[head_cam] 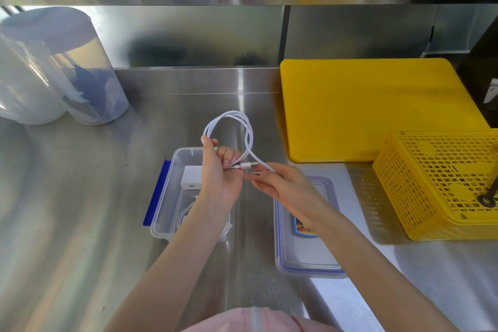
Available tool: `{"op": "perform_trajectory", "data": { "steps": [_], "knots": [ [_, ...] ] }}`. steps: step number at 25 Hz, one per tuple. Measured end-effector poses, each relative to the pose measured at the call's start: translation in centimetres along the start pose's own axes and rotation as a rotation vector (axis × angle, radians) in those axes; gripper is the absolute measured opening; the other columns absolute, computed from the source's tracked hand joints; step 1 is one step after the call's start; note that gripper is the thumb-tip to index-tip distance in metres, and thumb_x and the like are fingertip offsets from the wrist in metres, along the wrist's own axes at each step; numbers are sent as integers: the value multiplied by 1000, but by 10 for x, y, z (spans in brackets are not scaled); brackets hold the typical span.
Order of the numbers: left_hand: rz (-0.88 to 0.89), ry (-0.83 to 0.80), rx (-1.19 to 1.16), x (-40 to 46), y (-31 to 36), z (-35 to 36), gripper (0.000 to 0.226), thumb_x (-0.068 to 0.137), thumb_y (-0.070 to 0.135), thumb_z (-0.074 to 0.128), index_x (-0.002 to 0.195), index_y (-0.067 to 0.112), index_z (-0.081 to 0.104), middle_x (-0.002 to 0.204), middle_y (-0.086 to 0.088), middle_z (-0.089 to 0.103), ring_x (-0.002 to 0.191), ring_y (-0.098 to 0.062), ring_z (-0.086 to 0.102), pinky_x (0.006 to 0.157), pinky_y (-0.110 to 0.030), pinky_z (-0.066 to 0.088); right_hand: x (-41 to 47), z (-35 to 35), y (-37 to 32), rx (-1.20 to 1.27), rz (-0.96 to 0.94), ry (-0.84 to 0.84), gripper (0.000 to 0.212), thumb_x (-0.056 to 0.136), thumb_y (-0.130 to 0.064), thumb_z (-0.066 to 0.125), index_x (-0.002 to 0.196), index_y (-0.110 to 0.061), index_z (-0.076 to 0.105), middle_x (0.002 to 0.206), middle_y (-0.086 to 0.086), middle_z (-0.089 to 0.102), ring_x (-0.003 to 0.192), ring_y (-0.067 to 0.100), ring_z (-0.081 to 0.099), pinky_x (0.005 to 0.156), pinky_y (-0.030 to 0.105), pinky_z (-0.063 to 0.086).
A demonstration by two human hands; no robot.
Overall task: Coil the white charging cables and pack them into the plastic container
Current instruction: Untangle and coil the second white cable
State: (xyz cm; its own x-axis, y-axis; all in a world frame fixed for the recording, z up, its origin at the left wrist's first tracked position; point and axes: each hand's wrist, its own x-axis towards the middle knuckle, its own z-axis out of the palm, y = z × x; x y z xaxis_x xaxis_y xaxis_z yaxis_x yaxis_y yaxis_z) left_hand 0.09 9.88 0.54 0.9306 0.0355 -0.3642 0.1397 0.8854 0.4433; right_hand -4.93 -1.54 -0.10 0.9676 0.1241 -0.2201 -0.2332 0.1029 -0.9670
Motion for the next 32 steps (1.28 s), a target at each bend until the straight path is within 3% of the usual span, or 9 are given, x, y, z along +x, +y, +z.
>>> {"op": "perform_trajectory", "data": {
  "steps": [4, 9, 13, 20, 24, 26, 27, 30, 32],
  "knots": [
    [34, 43, 120, -5, -11, -1, 38, 95, 39, 36, 64, 18, 36, 36, 6, 22, 36, -8, 24, 43, -17, 34, -2, 11, 1, -19, -16, -26, 23, 88, -19, 51, 105, -13, 65, 113, 18, 64, 108, 22, 60, 97, 29, 47],
    [111, -29, 341, -16, -29, -5, 37, 96, 37, 33, 66, 17, 41, 38, 9, 33, 42, -7, 40, 51, -18, 43, 2, 21, 3, 221, 8, 246, 28, 86, -18, 56, 110, -2, 56, 111, 18, 65, 101, 21, 64, 95, 32, 49],
    [209, -76, 597, -21, -36, -14, 39, 96, 32, 36, 63, 17, 51, 50, 10, 55, 61, -8, 56, 69, -23, 49, 7, 11, -3, 249, 12, 396, 29, 84, -13, 59, 112, -11, 51, 113, 15, 62, 98, 22, 64, 81, 25, 52],
    [219, -25, 822, -15, -22, -15, 27, 94, 24, 43, 71, 21, 57, 71, -2, 55, 82, -27, 54, 77, -36, 43, 8, 6, -2, 297, 42, 268, 18, 89, -7, 47, 96, -21, 55, 79, 1, 64, 72, 8, 64, 63, 16, 52],
    [273, -68, 1024, -16, -19, -16, 12, 93, 25, 45, 99, 21, 55, 82, 2, 59, 72, -15, 57, 61, -20, 49, 9, 4, -3, 284, 17, 270, 19, 89, -7, 46, 95, -23, 55, 76, 1, 63, 67, 6, 64, 64, 17, 51],
    [440, -145, 1150, -18, -17, -19, 32, 91, 18, 49, 122, 19, 39, 98, 3, 53, 71, -6, 57, 62, -19, 50, 10, 3, -2, 340, 15, 323, 18, 90, -7, 45, 100, -20, 53, 78, 1, 60, 70, 8, 61, 67, 20, 50],
    [519, -215, 1213, -19, -16, -20, 37, 90, 12, 51, 123, 20, 37, 106, 2, 48, 74, 0, 57, 65, -17, 50, 10, 1, 0, 361, 9, 345, 19, 91, -7, 44, 105, -17, 52, 79, 2, 59, 73, 10, 60, 68, 20, 50],
    [622, -430, 1472, -24, -21, -24, 25, 85, 9, 56, 108, 19, 58, 115, 3, 39, 94, 20, 43, 77, -3, 40, 9, 0, 2, 295, -16, 365, 20, 92, -12, 45, 110, -18, 50, 88, 2, 60, 80, 12, 60, 69, 20, 48],
    [551, -410, 1493, -22, -21, -22, 16, 87, 19, 55, 100, 18, 66, 113, 7, 40, 101, 10, 42, 77, 4, 33, 9, 2, 4, 214, -31, 336, 12, 91, -15, 46, 99, -21, 53, 93, 3, 61, 85, 14, 61, 70, 21, 48]
  ]
}}
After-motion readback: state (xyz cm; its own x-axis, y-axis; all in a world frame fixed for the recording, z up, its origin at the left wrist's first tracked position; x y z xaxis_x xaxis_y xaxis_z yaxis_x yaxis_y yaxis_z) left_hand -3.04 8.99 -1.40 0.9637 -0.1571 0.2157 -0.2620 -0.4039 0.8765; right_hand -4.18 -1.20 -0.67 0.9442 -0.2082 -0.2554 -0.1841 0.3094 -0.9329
